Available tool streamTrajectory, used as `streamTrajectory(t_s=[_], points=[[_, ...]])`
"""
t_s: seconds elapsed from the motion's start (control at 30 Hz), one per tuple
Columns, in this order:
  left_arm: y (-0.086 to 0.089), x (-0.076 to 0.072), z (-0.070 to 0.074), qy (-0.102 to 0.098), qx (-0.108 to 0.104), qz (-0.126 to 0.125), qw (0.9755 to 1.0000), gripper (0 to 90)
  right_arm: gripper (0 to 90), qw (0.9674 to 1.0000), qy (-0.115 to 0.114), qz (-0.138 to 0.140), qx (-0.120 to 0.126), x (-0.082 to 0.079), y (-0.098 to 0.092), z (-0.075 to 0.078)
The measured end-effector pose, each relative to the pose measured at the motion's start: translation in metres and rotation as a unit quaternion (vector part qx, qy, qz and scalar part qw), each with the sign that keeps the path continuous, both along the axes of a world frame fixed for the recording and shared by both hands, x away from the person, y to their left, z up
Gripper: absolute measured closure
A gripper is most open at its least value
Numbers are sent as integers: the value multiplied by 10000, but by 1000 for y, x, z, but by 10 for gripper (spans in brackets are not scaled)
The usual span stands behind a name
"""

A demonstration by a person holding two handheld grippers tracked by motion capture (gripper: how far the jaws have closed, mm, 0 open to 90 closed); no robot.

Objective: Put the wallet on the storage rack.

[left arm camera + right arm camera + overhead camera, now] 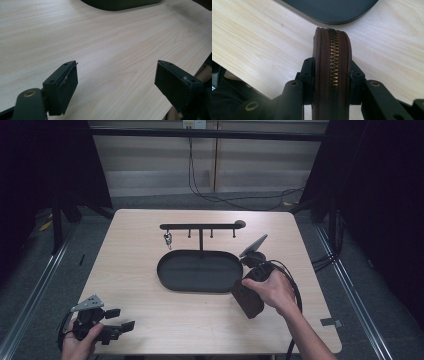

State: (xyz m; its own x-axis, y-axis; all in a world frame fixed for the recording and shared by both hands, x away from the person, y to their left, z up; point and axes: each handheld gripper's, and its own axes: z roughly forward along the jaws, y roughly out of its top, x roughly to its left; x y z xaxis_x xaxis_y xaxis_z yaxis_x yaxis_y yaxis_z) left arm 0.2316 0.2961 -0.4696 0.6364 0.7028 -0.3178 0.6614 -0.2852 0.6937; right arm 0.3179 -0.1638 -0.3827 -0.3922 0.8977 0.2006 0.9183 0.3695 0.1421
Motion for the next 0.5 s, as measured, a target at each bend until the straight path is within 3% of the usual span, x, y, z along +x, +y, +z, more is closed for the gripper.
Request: streamTrajectory(t_s=[0.5], points=[[0, 1, 0, 30, -11, -52, 10000, 178, 651, 9998, -87, -199, 27, 14, 2, 18]])
